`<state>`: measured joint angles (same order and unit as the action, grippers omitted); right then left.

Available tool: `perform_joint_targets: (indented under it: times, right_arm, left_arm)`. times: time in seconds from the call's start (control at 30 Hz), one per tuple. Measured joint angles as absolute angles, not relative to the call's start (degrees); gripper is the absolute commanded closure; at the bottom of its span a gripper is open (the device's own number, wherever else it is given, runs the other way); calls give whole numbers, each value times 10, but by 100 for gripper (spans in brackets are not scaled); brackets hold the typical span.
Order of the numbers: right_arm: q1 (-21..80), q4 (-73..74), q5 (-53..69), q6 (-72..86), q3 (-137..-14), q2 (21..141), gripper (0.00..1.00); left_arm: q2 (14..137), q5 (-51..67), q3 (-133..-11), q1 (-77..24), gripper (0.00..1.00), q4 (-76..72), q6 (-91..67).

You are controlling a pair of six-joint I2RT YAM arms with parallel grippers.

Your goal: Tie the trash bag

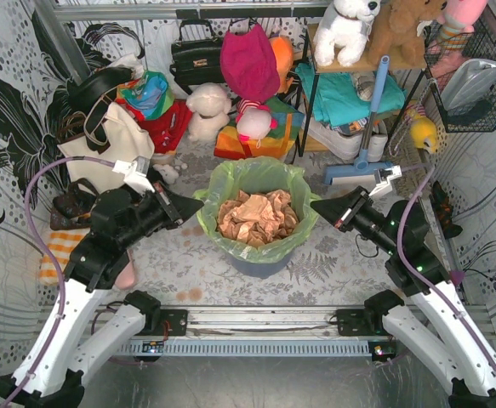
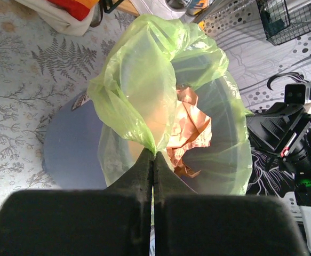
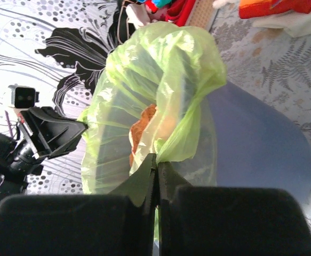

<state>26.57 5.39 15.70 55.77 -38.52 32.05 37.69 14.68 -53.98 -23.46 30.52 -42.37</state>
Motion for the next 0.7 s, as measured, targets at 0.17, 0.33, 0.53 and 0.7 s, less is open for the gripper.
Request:
perform_joint_targets:
  times: [0.17,0.33,0.53,0.7]
  right_arm:
    - [266,36,173,561,-386,335,100]
    - [266,87,152,555,-403,335,100]
    - [266,166,126,545,-404,307,100]
    - [266,211,123,544,-400,295,100]
  left_arm:
    - [391,166,-536,-235,100,296,-427]
    - [396,157,-522,-235,100,319,-423]
    - [397,150,-509,-235,100,372,-410]
    - [382,156,-491,-235,100,394,-402]
